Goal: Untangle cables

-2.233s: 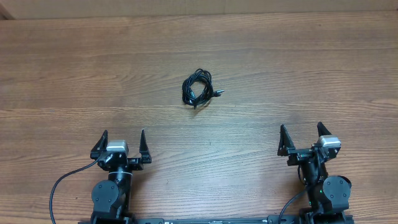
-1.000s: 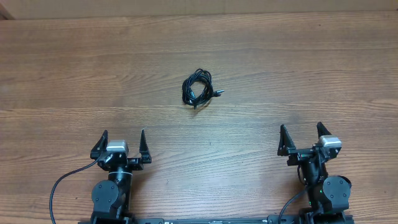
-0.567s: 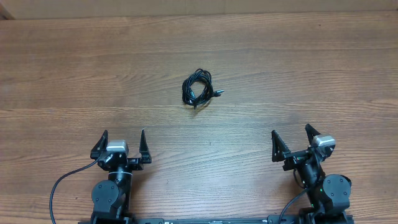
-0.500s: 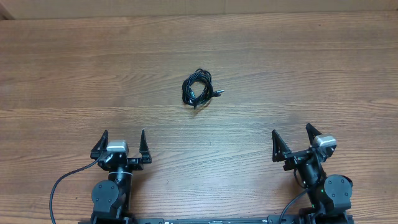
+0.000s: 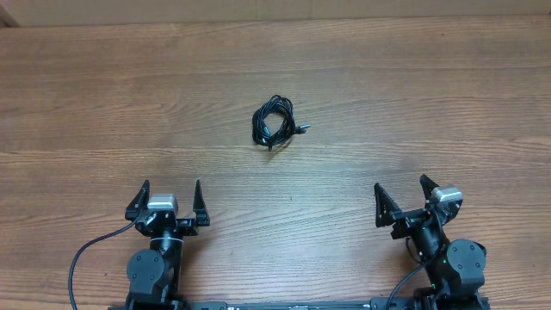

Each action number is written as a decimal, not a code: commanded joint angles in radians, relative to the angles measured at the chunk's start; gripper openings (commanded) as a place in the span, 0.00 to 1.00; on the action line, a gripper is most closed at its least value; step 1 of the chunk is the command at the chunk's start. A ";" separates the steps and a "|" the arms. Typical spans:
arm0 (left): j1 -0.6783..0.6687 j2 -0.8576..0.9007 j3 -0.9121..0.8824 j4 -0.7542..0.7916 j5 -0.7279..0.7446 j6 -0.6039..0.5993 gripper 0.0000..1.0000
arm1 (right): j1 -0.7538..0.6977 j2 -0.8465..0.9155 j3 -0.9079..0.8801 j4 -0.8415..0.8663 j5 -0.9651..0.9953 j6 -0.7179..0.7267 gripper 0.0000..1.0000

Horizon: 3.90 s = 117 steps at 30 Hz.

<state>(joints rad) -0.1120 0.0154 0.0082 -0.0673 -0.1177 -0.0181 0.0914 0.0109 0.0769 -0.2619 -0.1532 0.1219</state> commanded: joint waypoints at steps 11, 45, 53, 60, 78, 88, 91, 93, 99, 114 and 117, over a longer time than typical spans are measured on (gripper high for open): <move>-0.007 -0.010 -0.003 0.003 -0.019 0.015 0.99 | -0.003 -0.006 0.020 -0.050 -0.005 0.012 1.00; -0.007 -0.010 -0.003 0.003 -0.019 0.015 1.00 | -0.003 0.051 0.019 -0.051 0.059 0.008 1.00; -0.007 -0.010 -0.003 0.003 -0.019 0.015 1.00 | -0.003 0.051 0.020 -0.051 0.065 0.008 1.00; -0.007 -0.010 -0.003 0.003 -0.019 0.015 0.99 | -0.003 0.051 0.020 -0.051 0.074 0.008 1.00; -0.007 -0.010 -0.003 0.003 -0.019 0.015 0.99 | -0.003 0.055 0.048 -0.053 -0.026 0.066 1.00; -0.007 -0.010 -0.003 0.003 -0.019 0.015 1.00 | -0.003 0.249 0.283 -0.103 -0.045 0.060 1.00; -0.007 -0.010 -0.003 0.003 -0.019 0.015 1.00 | -0.003 0.357 0.375 -0.116 -0.085 0.027 1.00; -0.007 -0.010 -0.003 0.003 -0.019 0.015 1.00 | -0.003 0.433 0.435 -0.129 -0.098 0.016 1.00; -0.007 -0.010 -0.003 0.003 -0.019 0.015 1.00 | -0.003 0.667 0.630 -0.209 -0.166 -0.023 1.00; -0.006 -0.010 -0.003 0.039 -0.024 0.024 0.99 | -0.002 1.127 0.753 -0.282 -0.433 -0.017 1.00; -0.006 -0.010 -0.003 0.031 -0.021 0.023 1.00 | -0.002 1.198 0.753 -0.287 -0.435 0.008 1.00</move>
<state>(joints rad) -0.1116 0.0151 0.0082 -0.0280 -0.1219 -0.0177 0.0917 1.1687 0.8116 -0.5461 -0.5423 0.1120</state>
